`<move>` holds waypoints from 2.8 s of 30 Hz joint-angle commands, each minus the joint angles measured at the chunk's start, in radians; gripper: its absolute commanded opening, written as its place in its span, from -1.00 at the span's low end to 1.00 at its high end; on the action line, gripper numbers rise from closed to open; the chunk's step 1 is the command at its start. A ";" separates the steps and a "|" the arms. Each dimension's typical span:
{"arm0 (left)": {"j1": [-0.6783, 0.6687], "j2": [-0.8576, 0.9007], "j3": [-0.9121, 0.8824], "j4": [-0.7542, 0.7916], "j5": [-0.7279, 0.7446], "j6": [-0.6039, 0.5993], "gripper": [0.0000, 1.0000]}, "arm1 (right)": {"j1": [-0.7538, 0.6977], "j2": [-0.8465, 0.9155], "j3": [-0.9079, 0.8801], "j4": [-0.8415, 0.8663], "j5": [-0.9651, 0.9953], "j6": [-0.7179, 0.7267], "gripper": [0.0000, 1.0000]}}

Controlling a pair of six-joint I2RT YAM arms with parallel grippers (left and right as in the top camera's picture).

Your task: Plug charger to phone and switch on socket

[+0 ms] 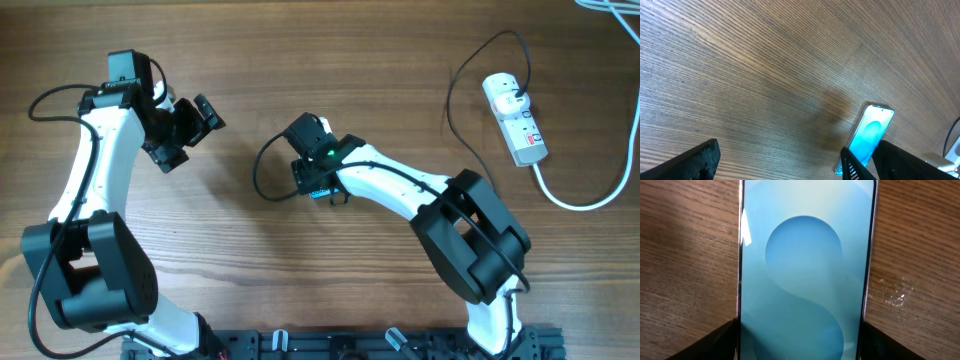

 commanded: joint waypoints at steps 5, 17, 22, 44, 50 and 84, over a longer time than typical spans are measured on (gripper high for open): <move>0.003 -0.002 0.001 -0.002 0.015 0.024 1.00 | 0.000 0.047 0.097 -0.154 0.063 -0.098 0.64; 0.003 -0.002 0.001 -0.002 0.015 0.024 1.00 | -0.064 0.047 0.102 -0.119 -0.132 -0.153 0.71; 0.003 -0.002 0.001 -0.002 0.015 0.024 1.00 | -0.043 0.047 0.102 -0.128 -0.132 -0.154 0.39; 0.003 -0.002 0.001 -0.001 0.015 0.024 1.00 | 0.071 0.089 0.104 -0.121 0.012 -0.177 0.75; 0.003 -0.002 0.001 -0.001 0.015 0.024 1.00 | 0.001 0.089 0.180 -0.269 -0.007 -0.207 0.81; 0.003 -0.002 0.001 -0.003 0.015 0.023 1.00 | 0.078 0.089 0.184 -0.095 -0.032 -0.010 0.99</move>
